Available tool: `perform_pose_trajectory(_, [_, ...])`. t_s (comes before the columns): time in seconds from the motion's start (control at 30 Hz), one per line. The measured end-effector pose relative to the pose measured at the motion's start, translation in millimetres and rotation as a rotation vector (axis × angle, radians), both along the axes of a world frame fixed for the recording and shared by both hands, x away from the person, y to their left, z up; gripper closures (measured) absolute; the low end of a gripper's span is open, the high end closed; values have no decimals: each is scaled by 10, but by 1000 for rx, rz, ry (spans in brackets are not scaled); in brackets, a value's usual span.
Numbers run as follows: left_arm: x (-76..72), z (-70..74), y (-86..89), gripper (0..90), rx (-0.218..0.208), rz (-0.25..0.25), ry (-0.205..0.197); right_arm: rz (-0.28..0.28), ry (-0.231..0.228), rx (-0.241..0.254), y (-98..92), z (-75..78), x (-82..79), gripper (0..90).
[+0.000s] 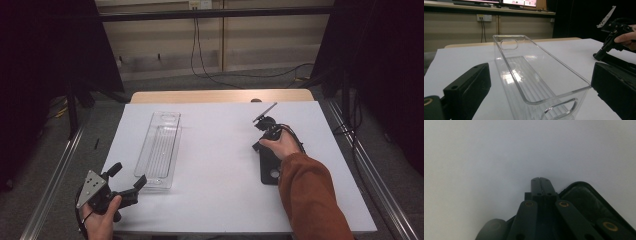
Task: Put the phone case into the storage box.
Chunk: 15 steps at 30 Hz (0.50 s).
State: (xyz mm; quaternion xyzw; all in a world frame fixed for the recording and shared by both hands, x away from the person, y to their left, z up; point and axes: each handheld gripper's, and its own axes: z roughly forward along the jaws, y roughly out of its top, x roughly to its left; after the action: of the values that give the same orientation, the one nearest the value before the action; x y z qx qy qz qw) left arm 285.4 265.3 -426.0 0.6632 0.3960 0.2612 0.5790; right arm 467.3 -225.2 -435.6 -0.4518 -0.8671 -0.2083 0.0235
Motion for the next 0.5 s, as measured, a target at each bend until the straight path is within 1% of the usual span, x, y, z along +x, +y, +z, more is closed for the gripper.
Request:
perform_pose_trajectory(0.03, [-1,1,-4,27,2,2,-1,-3,-4,-6,-9,1,0,900])
perform_pose_trajectory(0.13, [-3,1,-7,27,1,2,0,-13,0,2,-41,0,2,900])
perform_pose_trajectory(0.27, [-5,0,-5,27,0,0,-1,-21,-4,-1,-85,0,-3,900])
perform_pose_trajectory(0.33, [0,-4,-2,27,3,1,1,-38,-3,5,-154,-5,-6,900])
perform_pose_trajectory(0.43, [-1,-4,-6,27,3,1,1,-45,-5,4,-192,-6,-4,900])
perform_pose_trajectory(0.47, [-2,-3,-7,27,7,-1,1,-55,1,8,-212,-5,-5,900])
perform_pose_trajectory(0.5, [-2,-4,-11,27,5,0,1,-60,-3,14,-253,-11,-9,900])
